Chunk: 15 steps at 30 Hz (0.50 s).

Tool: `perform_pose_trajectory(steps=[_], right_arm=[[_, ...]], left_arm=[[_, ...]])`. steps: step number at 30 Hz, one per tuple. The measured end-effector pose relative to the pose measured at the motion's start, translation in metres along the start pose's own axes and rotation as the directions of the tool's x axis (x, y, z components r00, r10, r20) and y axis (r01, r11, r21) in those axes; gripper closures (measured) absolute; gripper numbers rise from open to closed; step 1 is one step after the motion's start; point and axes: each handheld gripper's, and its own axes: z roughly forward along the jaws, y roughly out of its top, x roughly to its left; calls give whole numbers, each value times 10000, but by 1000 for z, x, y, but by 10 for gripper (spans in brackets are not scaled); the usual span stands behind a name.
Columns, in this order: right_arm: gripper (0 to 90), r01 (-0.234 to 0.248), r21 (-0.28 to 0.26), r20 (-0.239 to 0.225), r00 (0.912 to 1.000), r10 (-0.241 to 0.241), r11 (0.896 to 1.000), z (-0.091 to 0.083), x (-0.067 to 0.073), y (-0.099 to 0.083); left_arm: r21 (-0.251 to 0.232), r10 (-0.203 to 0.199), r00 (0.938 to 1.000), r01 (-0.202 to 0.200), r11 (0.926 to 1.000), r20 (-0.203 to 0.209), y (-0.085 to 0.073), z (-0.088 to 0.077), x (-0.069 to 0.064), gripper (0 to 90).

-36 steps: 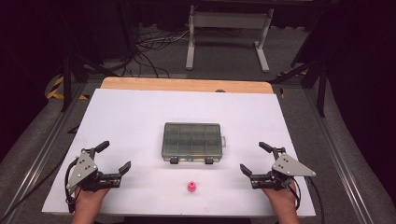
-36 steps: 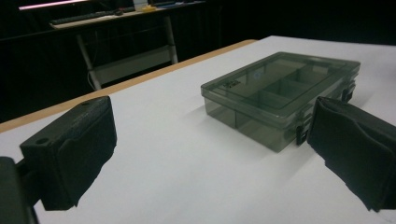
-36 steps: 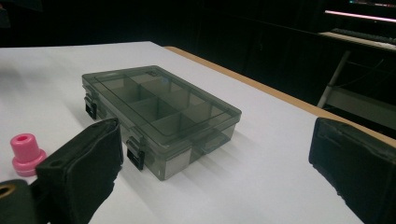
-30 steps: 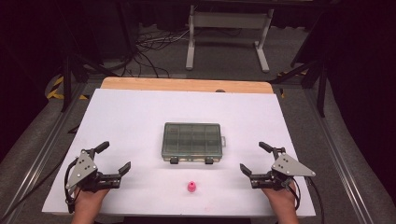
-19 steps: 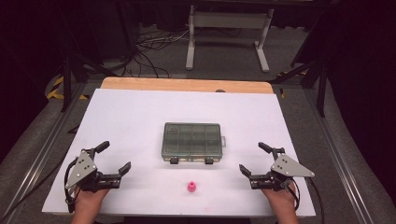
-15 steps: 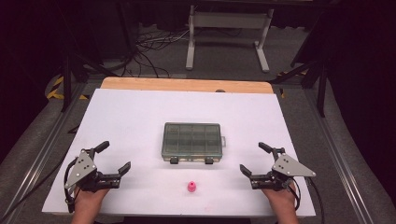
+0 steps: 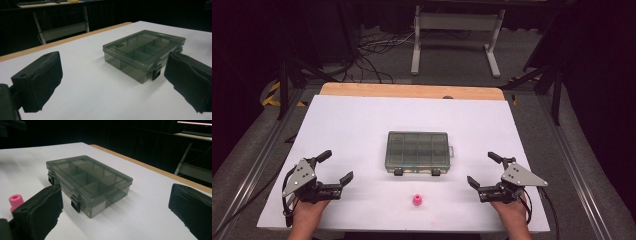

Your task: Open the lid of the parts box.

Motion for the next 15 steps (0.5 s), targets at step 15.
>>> perform_pose_trajectory(steps=[15], right_arm=[[34, 268, 383, -849, 9961, -235, 9989, 30, -8, 25]], left_arm=[[398, 18, 9981, -43, 9992, 620, 23, 33, 1, 34]])
